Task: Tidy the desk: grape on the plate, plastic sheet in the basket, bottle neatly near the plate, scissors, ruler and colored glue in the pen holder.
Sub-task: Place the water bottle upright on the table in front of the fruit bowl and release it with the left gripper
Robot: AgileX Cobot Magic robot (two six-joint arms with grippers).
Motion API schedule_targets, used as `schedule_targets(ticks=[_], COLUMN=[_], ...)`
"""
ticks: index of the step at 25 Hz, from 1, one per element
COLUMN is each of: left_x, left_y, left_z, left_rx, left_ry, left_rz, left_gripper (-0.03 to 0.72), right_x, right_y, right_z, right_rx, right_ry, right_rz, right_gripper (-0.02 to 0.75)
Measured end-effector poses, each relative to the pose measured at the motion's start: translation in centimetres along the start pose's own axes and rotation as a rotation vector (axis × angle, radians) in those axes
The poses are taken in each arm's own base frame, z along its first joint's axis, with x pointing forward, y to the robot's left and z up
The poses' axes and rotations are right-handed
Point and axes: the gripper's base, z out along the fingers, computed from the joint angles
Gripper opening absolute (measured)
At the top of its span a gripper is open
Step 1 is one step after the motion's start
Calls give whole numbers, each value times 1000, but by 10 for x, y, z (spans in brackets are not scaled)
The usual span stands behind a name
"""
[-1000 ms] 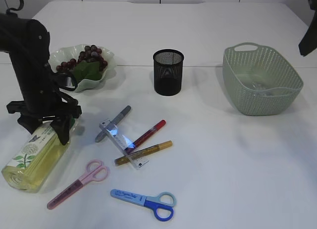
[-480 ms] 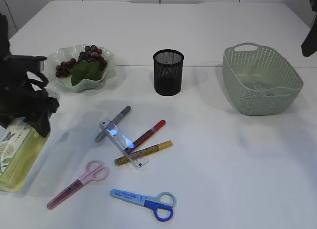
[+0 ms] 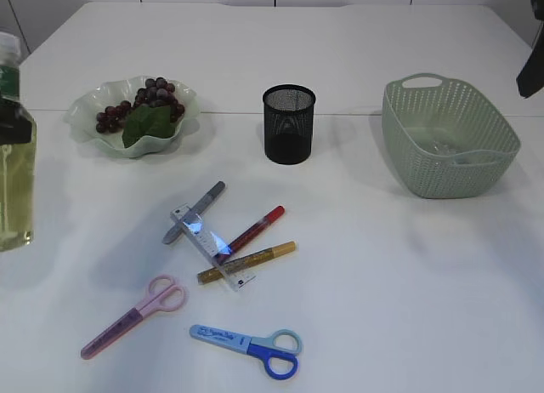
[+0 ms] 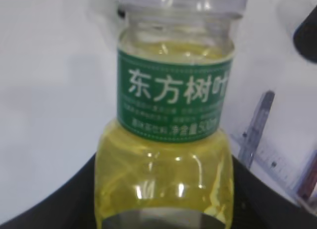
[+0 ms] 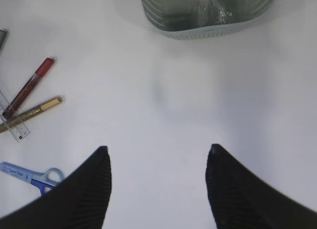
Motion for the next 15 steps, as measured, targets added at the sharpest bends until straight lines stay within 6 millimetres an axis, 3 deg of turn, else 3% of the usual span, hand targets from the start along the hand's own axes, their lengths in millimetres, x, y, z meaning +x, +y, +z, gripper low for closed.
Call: schedule_targets(ticks=[8, 15], left_x=[26, 14], left_y=[8, 1], left_z=[0, 22], left_rx=[123, 199], left_ry=[-330, -578], left_rz=[10, 58], left_gripper=[414, 414], right_x=[0, 1], right_y=[0, 0], right_z=[0, 2], right_rx=[0, 1], right_ry=[0, 9], right_rz=[0, 2], right_gripper=[477, 477])
